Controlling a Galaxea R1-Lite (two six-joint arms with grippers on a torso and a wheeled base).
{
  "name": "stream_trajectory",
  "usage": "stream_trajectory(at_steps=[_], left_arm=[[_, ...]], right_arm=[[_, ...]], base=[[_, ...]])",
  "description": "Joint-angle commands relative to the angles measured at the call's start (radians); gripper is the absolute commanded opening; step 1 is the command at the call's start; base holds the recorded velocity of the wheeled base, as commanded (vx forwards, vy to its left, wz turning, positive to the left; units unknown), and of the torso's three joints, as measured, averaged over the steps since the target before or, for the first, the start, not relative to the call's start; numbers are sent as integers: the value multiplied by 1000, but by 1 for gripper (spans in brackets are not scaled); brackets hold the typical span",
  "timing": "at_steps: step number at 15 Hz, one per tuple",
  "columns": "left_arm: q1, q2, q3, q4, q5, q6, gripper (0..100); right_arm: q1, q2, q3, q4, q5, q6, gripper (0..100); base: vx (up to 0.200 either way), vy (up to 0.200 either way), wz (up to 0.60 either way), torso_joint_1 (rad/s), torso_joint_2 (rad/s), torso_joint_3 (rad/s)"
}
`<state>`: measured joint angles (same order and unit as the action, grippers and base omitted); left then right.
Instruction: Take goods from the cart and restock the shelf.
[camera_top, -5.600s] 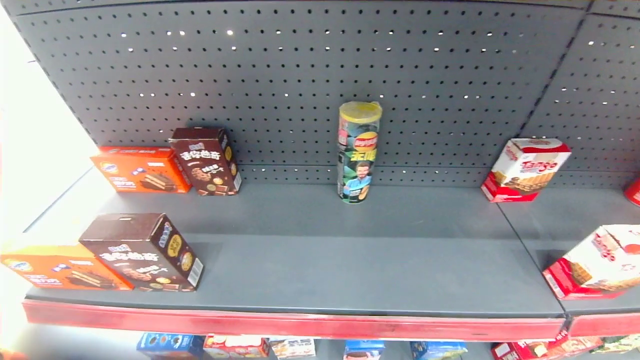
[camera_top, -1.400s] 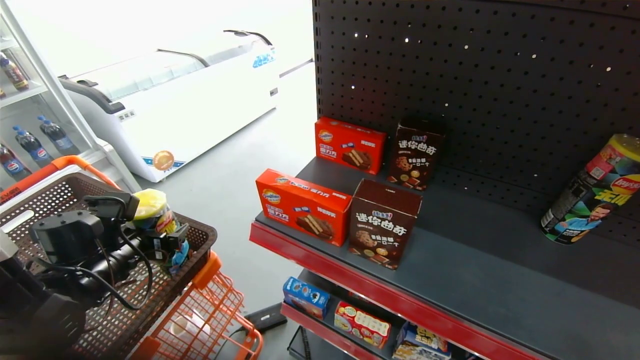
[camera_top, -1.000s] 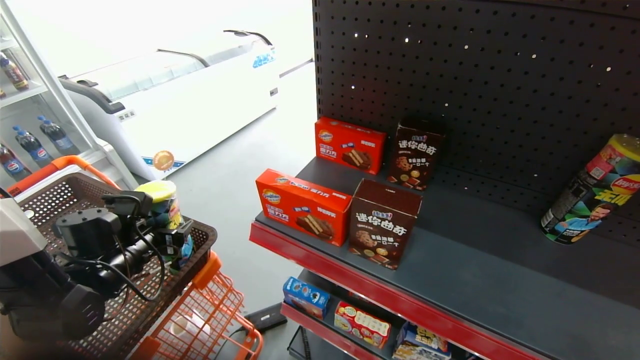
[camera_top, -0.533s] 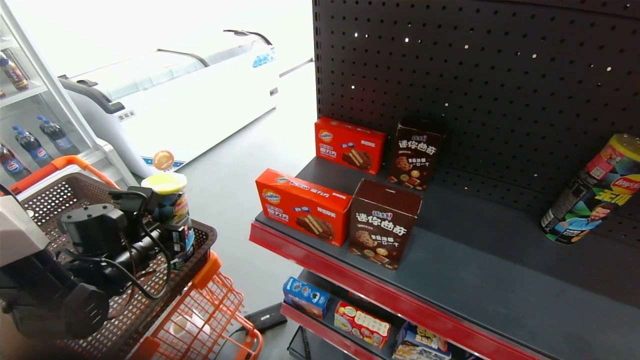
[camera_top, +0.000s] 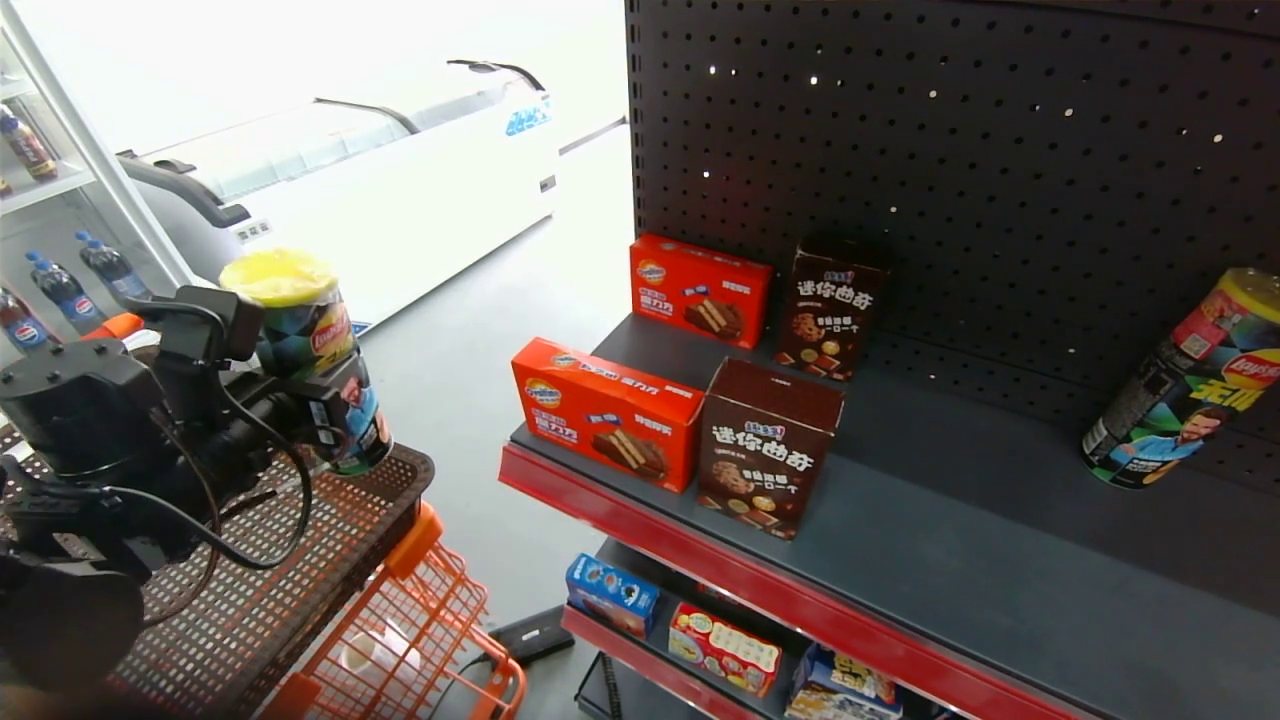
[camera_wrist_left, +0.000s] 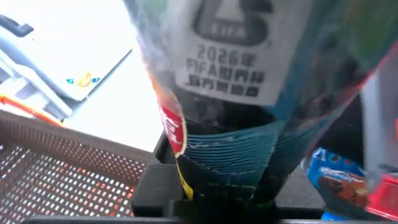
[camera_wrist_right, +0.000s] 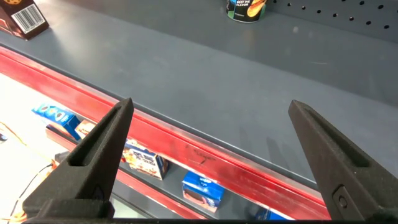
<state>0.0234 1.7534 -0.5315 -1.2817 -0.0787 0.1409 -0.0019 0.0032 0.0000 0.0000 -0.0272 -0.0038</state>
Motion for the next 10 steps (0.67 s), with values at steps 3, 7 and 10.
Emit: stream_trajectory(at_steps=[3, 7, 10], left_arm=[[-74, -203, -5, 67, -12, -3, 0], [-178, -422, 1, 395, -61, -7, 0], [-306, -500, -10, 470, -96, -9, 0]], right_arm=[[0, 0, 0, 0, 0, -1, 100], [0, 1, 0, 0, 0, -1, 100], [0, 1, 0, 0, 0, -1, 100]], base=[[0, 0, 0, 0, 0, 0], [0, 0, 0, 0, 0, 0], [0, 0, 0, 0, 0, 0]])
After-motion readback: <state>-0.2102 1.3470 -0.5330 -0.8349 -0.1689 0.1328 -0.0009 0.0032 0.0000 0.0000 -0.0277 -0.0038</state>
